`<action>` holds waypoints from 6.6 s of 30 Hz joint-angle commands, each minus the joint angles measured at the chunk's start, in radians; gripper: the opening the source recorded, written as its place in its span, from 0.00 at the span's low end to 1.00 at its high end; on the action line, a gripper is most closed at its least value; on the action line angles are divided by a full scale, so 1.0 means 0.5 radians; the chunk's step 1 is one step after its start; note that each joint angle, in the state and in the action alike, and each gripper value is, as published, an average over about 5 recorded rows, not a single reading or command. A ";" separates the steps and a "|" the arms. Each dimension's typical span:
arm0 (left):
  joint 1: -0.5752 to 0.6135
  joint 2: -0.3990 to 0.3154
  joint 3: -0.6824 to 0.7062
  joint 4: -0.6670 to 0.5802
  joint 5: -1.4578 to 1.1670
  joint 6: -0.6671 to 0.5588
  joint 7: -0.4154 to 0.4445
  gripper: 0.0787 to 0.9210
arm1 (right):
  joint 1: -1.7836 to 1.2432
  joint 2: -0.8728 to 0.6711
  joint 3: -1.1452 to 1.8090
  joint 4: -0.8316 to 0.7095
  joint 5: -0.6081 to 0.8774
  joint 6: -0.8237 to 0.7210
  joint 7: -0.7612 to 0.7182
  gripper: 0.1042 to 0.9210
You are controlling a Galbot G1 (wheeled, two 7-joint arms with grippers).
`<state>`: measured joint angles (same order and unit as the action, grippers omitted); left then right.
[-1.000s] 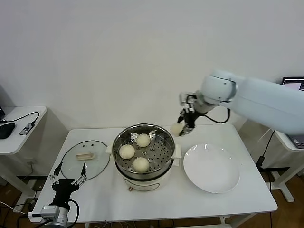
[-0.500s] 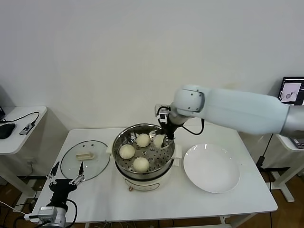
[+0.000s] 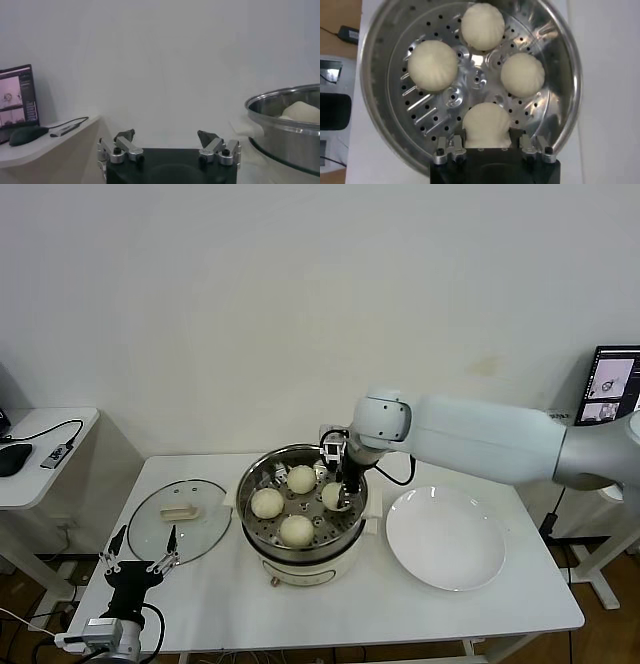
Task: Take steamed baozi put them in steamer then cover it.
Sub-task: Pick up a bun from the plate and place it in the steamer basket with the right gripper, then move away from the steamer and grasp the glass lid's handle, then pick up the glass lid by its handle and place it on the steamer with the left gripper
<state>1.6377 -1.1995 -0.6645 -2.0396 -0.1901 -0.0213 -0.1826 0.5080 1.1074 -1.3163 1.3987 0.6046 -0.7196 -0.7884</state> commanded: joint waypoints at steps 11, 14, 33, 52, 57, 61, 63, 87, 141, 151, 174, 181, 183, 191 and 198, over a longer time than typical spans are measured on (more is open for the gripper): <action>-0.002 -0.006 0.000 0.009 0.004 -0.003 0.001 0.88 | 0.000 -0.055 0.084 0.065 -0.065 -0.013 -0.034 0.81; -0.003 -0.008 0.000 0.009 0.004 -0.003 0.001 0.88 | 0.053 -0.147 0.132 0.166 -0.125 -0.005 -0.086 0.87; 0.019 -0.014 -0.025 0.021 0.043 -0.022 -0.004 0.88 | -1.409 -0.992 1.558 0.813 -0.148 0.854 1.416 0.88; 0.012 -0.077 -0.012 0.150 0.724 -0.042 -0.042 0.88 | -3.773 -0.084 3.979 0.956 -0.651 1.823 1.181 0.88; -0.015 -0.103 -0.112 0.272 1.447 -0.196 -0.148 0.88 | -4.071 0.189 4.238 1.054 -0.682 1.802 1.112 0.88; 0.035 0.014 -0.159 0.318 1.826 -0.103 -0.187 0.88 | -4.192 0.358 4.363 1.083 -0.718 1.794 1.191 0.88; 0.079 0.115 -0.192 0.340 1.996 -0.055 -0.154 0.88 | -4.243 0.385 4.423 1.087 -0.722 1.788 1.258 0.88; -0.909 0.454 0.516 1.294 2.506 -0.010 -0.132 0.88 | -4.395 0.633 4.650 1.082 -0.765 1.890 1.454 0.88; -1.638 0.359 0.848 2.133 2.494 -0.026 -0.151 0.75 | -4.447 0.745 4.598 1.032 -0.905 1.969 1.376 0.88; -1.608 0.344 0.820 2.142 2.492 -0.065 -0.204 0.42 | -4.438 0.738 4.577 1.035 -0.914 1.960 1.383 0.88; -0.670 0.645 0.088 0.617 2.216 0.444 0.152 0.08 | -4.424 0.655 4.439 1.007 -1.064 1.995 1.387 0.88; -0.401 0.801 -0.144 0.142 2.063 0.662 0.424 0.08 | -4.410 0.631 4.367 1.005 -1.093 1.995 1.391 0.88; -0.367 0.850 -0.147 0.050 2.032 0.708 0.474 0.08 | -4.408 0.624 4.352 1.011 -1.101 1.995 1.391 0.88; -0.624 0.969 0.437 -0.271 1.936 0.984 0.539 0.08 | -4.405 0.642 4.290 1.029 -1.171 1.987 1.394 0.88; -1.079 0.866 1.067 -0.147 2.141 1.137 0.565 0.08 | -4.352 0.692 4.274 0.944 -1.276 1.972 1.446 0.88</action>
<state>1.2868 -0.7676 -0.4776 -2.0042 0.8384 0.3934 0.0362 -1.6861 1.4355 0.8407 1.9040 0.0208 0.2706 -0.0866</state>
